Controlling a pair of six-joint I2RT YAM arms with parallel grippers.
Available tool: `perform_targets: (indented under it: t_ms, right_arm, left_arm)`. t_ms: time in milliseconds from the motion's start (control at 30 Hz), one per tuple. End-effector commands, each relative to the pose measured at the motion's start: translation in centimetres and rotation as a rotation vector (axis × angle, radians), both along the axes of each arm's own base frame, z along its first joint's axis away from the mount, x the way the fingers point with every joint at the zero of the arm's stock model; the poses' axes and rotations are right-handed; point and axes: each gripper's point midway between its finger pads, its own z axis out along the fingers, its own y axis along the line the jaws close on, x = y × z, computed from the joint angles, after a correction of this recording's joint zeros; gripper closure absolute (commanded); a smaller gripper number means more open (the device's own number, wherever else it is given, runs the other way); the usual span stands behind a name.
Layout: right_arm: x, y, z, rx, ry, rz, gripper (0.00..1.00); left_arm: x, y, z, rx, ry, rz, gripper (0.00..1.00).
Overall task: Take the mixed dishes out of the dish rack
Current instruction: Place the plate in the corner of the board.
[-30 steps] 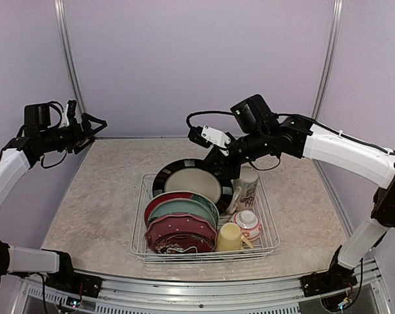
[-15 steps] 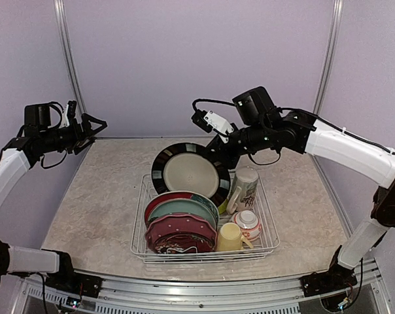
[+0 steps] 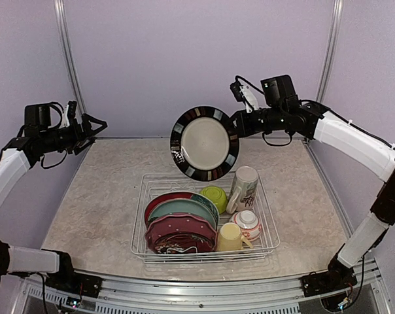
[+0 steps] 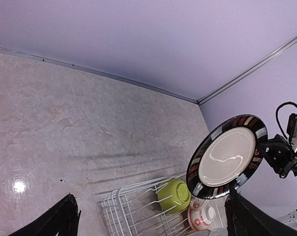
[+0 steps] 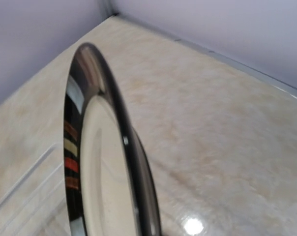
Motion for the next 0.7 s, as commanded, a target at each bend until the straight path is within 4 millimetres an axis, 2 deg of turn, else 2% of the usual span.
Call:
perform_targets:
  t_ms: [0,67,167,367,533,667]
  right_arm:
    - [1.2,-2.2,7.7,0.355,-0.049,-0.051,1.0]
    - [2.2,-3.8,7.7,0.429,-0.02,-0.094,1.0]
    - [3.9,-7.3,7.5,0.56,0.024,-0.185,1.0]
    - [6.6,-16.6,5.7,0.813,0.064,-0.432,1.0]
    - [7.6,-24.9,2.9,0.985,0.051,-0.678,1.0]
    - [8.3,-30.0,-0.4,1.022,0.053,-0.88,1.0]
  left_arm:
    - [-0.1,-0.4,-0.3,0.009,0.007,-0.015,0.01]
    - [-0.2,-0.6,-0.1,0.006,0.005,-0.021,0.01]
    - [-0.3,-0.6,0.1,0.002,0.0,-0.025,0.01]
    - [-0.4,-0.8,0.3,-0.007,-0.003,-0.035,0.01]
    - [-0.5,-0.9,0.3,-0.008,-0.003,-0.037,0.01]
    - [-0.4,-1.1,0.1,-0.021,0.005,-0.048,0.01]
